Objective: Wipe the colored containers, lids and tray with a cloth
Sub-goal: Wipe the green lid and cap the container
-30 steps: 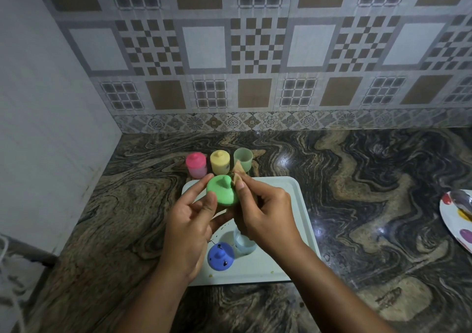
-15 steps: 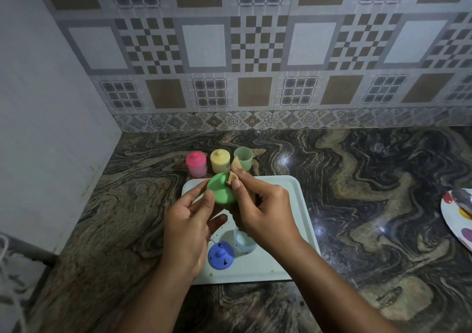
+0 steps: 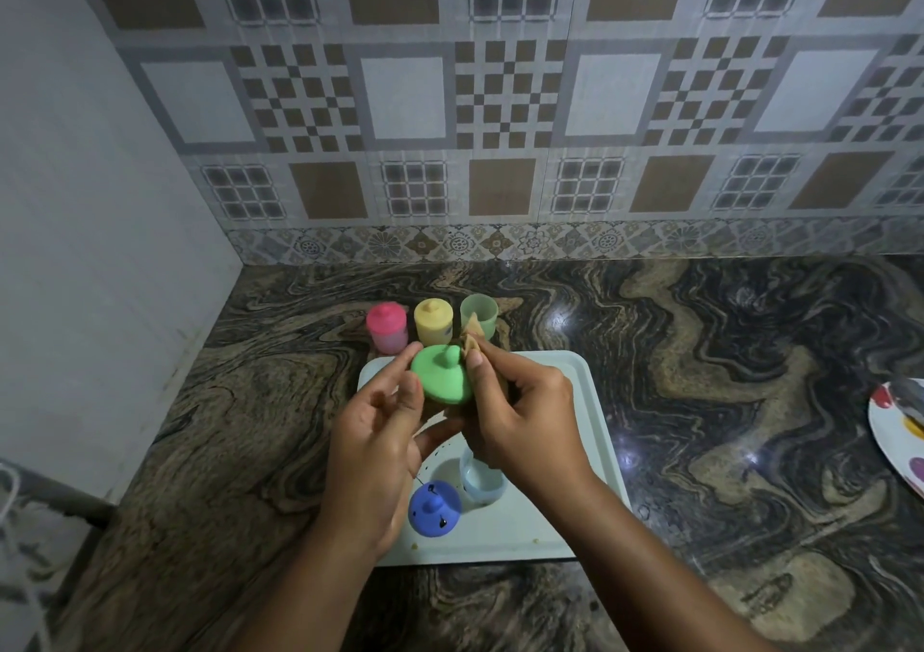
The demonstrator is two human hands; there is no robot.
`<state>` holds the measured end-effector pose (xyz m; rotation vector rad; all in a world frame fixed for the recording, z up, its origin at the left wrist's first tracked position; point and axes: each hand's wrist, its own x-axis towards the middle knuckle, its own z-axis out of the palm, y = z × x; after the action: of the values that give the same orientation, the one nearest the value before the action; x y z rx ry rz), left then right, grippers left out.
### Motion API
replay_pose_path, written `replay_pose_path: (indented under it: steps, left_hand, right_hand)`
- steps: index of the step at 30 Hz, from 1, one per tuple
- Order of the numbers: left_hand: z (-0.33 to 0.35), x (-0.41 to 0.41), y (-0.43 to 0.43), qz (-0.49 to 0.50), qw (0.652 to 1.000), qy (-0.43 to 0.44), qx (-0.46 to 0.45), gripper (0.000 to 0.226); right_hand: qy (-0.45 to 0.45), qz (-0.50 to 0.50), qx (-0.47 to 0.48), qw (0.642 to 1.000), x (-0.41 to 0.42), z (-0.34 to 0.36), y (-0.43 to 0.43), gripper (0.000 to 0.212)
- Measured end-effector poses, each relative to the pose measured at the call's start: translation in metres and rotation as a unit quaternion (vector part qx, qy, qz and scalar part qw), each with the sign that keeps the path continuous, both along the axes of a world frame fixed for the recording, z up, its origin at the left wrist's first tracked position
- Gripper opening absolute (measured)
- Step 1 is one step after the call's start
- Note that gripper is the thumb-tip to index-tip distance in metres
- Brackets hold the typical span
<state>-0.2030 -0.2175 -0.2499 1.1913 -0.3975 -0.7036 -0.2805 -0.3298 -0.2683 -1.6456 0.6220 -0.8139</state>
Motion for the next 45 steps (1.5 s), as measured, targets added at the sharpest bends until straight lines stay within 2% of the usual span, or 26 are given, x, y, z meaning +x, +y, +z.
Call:
replay_pose_path:
  steps: [4,7,10,11,14,18,23,27,30,32,36,42,45]
  left_hand:
    - [-0.002,-0.005,-0.002,-0.002,0.999,-0.037,0.010,0.066]
    - [-0.003,-0.001,-0.001,0.027,1.000,0.010,0.005,0.052]
    - [-0.003,0.004,0.002,0.008,1.000,0.024,0.011,0.043]
    - [-0.003,0.005,0.003,0.002,1.000,0.024,0.008,0.045]
    - [0.000,0.003,0.004,-0.033,0.999,0.010,0.012,0.074]
    - [0.000,-0.002,0.000,-0.019,1.000,0.020,0.013,0.058]
    - [-0.001,0.005,0.002,0.014,0.999,0.038,0.015,0.042]
    - [-0.002,0.004,0.006,-0.023,0.999,0.026,0.016,0.044]
    - [-0.002,-0.003,0.006,-0.050,0.998,-0.016,0.023,0.053]
    - [-0.002,-0.005,0.003,-0.032,0.999,-0.021,0.023,0.059]
    - [0.001,0.002,0.002,0.036,0.999,0.033,0.002,0.045]
    - [0.006,-0.003,0.002,0.023,1.000,-0.016,0.005,0.047]
    - [0.004,-0.003,0.003,0.021,1.000,-0.001,0.007,0.044]
  right_hand:
    - [-0.001,0.035,-0.008,0.999,-0.003,-0.001,0.004,0.034]
    - [-0.012,0.043,-0.015,0.999,-0.006,0.000,0.007,0.033]
    - [-0.019,0.012,-0.005,1.000,-0.005,0.002,0.003,0.032]
    - [-0.023,0.007,0.001,1.000,-0.005,0.003,0.003,0.031]
    - [-0.023,0.001,0.004,1.000,-0.004,0.003,0.003,0.031]
    - [-0.018,0.036,0.014,0.999,-0.005,0.003,0.004,0.033]
    - [-0.034,0.036,-0.036,0.998,-0.011,0.004,0.010,0.032]
    - [-0.020,0.024,-0.018,0.999,-0.007,0.005,0.004,0.035]
    - [-0.013,0.021,-0.013,1.000,-0.005,0.005,0.001,0.038]
    - [-0.010,0.031,0.009,0.999,-0.005,0.003,0.000,0.038]
    - [-0.012,0.050,-0.002,0.999,-0.010,-0.001,0.007,0.036]
    - [-0.010,0.023,-0.043,0.999,-0.011,-0.003,0.010,0.035]
    - [-0.019,0.001,-0.024,1.000,-0.008,0.000,0.006,0.033]
